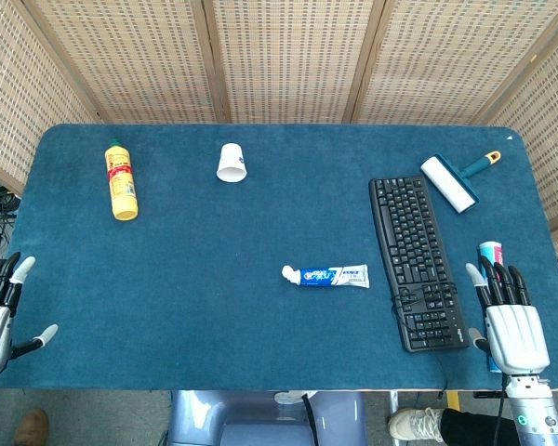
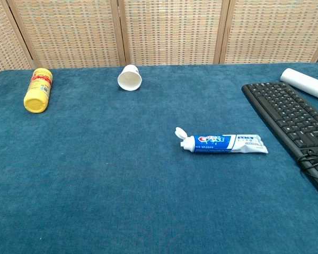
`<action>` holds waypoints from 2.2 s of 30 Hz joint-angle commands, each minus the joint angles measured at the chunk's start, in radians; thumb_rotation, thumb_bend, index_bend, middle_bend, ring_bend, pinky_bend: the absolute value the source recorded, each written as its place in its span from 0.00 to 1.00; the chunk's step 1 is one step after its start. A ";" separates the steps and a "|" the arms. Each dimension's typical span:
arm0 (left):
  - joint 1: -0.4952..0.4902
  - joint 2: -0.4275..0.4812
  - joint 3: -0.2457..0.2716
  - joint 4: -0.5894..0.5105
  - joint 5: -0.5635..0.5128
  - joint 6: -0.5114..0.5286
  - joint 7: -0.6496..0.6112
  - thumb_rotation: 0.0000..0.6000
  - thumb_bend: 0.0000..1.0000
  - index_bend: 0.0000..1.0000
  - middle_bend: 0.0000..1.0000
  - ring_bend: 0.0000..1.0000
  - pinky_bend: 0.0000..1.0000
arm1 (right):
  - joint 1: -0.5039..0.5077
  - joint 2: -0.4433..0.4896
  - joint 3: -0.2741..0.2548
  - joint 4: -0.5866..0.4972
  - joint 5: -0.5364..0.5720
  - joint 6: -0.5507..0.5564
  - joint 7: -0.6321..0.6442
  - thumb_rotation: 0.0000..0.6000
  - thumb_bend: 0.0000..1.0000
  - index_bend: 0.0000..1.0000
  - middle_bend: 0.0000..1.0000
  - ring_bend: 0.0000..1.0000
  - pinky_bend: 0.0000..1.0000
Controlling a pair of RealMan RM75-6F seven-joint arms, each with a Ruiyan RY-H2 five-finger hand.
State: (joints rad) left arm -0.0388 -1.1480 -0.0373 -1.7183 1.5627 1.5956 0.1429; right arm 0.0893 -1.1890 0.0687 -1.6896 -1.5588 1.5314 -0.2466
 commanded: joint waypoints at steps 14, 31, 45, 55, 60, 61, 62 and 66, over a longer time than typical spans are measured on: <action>-0.019 0.000 -0.010 -0.007 -0.017 -0.036 -0.005 1.00 0.00 0.00 0.00 0.00 0.00 | 0.116 -0.026 0.034 0.005 0.022 -0.169 -0.052 1.00 0.00 0.07 0.09 0.03 0.01; -0.054 -0.009 -0.034 0.005 -0.110 -0.121 -0.019 1.00 0.00 0.00 0.00 0.00 0.00 | 0.496 -0.309 0.180 0.187 0.469 -0.618 -0.223 1.00 0.17 0.33 0.35 0.26 0.28; -0.065 -0.007 -0.036 0.012 -0.134 -0.144 -0.028 1.00 0.00 0.00 0.00 0.00 0.00 | 0.576 -0.419 0.150 0.232 0.573 -0.593 -0.319 1.00 0.23 0.37 0.40 0.34 0.39; -0.065 -0.008 -0.037 0.008 -0.135 -0.136 -0.027 1.00 0.00 0.00 0.00 0.00 0.00 | 0.601 -0.472 0.119 0.326 0.526 -0.578 -0.309 1.00 0.31 0.41 0.44 0.36 0.39; -0.065 -0.009 -0.036 0.011 -0.138 -0.136 -0.026 1.00 0.00 0.00 0.00 0.00 0.00 | 0.609 -0.492 0.121 0.361 0.521 -0.583 -0.277 1.00 0.35 0.42 0.44 0.37 0.39; -0.066 -0.010 -0.036 0.011 -0.139 -0.138 -0.026 1.00 0.00 0.00 0.00 0.00 0.00 | 0.611 -0.493 0.121 0.362 0.519 -0.585 -0.272 1.00 0.36 0.42 0.44 0.37 0.39; -0.066 -0.010 -0.036 0.012 -0.140 -0.140 -0.025 1.00 0.00 0.00 0.00 0.00 0.00 | 0.612 -0.493 0.120 0.362 0.520 -0.589 -0.267 1.00 0.36 0.42 0.44 0.37 0.39; -0.070 -0.013 -0.035 0.015 -0.142 -0.147 -0.029 1.00 0.00 0.00 0.00 0.00 0.00 | 0.619 -0.496 0.122 0.360 0.535 -0.608 -0.254 1.00 0.36 0.42 0.44 0.37 0.39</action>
State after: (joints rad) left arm -0.1083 -1.1607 -0.0721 -1.7034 1.4208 1.4490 0.1141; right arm 0.7071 -1.6841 0.1905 -1.3292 -1.0253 0.9249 -0.5021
